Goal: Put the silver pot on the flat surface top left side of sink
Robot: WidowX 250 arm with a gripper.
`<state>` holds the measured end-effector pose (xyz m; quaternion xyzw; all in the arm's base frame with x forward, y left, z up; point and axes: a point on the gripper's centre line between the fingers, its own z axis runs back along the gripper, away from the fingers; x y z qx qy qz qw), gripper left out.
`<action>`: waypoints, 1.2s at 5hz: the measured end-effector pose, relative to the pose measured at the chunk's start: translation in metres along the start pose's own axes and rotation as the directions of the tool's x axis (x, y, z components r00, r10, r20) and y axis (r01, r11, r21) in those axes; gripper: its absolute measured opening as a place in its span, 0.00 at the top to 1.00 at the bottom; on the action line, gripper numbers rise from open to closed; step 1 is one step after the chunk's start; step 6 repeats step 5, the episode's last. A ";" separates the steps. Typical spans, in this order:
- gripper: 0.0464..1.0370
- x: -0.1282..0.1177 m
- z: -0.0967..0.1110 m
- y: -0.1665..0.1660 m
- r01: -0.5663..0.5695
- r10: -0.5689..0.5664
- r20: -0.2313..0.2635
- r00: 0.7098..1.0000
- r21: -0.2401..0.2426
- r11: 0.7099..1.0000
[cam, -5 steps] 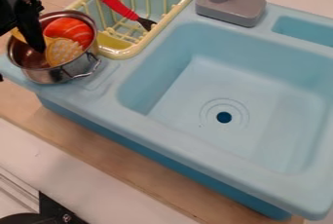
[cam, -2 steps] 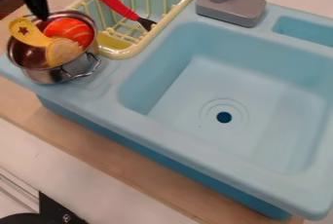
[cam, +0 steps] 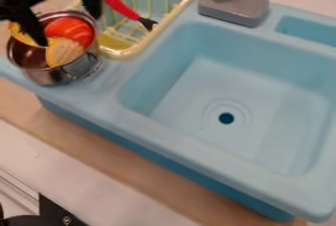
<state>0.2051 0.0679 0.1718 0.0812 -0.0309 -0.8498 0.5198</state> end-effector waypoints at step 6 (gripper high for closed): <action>0.04 0.038 -0.057 0.096 0.720 -0.725 0.005 0.689 0.111 0.685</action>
